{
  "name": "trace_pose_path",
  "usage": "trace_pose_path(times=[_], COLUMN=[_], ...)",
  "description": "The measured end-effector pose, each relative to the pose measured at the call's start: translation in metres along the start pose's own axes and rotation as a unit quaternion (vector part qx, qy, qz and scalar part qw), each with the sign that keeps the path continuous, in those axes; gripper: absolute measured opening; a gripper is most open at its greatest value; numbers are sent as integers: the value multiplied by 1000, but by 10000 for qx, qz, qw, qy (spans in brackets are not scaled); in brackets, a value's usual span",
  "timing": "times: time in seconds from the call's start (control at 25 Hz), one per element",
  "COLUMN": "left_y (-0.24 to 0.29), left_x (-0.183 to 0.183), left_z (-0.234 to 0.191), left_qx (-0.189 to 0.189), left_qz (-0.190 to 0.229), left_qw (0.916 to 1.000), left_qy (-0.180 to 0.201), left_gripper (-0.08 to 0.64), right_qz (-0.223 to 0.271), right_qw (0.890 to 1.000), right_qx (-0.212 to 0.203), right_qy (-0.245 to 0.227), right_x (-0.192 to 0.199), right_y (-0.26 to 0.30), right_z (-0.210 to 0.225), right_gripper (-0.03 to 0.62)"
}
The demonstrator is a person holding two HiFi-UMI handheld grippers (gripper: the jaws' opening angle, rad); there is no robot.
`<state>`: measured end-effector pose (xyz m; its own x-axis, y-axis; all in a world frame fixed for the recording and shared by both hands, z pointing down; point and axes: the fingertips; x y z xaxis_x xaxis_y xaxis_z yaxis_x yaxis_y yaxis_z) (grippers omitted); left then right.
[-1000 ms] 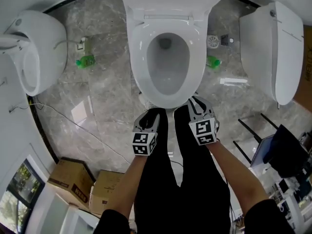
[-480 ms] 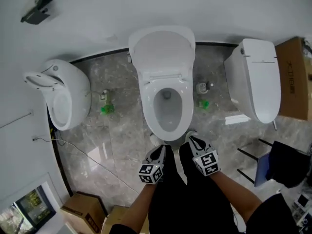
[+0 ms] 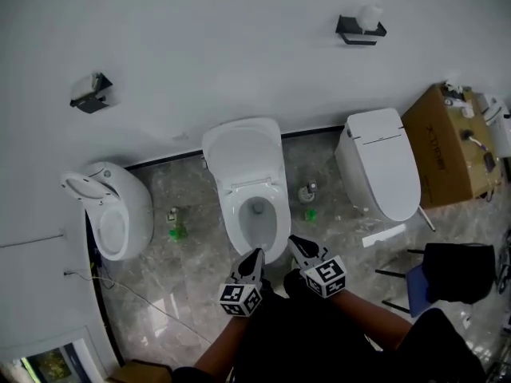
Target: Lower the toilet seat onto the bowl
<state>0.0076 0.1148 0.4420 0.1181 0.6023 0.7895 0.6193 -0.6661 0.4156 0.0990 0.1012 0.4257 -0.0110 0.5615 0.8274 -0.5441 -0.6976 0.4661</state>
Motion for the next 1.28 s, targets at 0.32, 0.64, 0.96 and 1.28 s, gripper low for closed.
trace_pose_path(times=[0.32, 0.64, 0.96, 1.28], left_y=[-45, -83, -113, -138], left_x=[-137, -190, -186, -182], left_z=[30, 7, -36, -59], left_qx=[-48, -74, -374, -327], left_qz=[972, 1606, 1604, 1754], left_qw=[9913, 9762, 9750, 9722], left_qy=[883, 1454, 1491, 1519], left_gripper=[15, 15, 15, 15], right_qz=[1135, 1540, 1641, 1741], right_qw=[9922, 9826, 9774, 9758], right_qx=[491, 840, 1059, 990], right_qy=[-135, -605, -806, -874], right_x=[-118, -153, -163, -158], right_y=[-38, -41, -32, -19], right_z=[-22, -40, -53, -91], right_gripper=[35, 35, 34, 34])
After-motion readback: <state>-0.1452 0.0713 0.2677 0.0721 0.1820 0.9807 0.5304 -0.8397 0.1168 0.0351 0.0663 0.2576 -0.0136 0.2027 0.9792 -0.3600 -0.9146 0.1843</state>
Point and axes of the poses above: the fingertips, and each gripper's own axes: y forward along the fingers, z to its right, x out of its underside, and after that the axes turned 2 degrees about y, right-handed
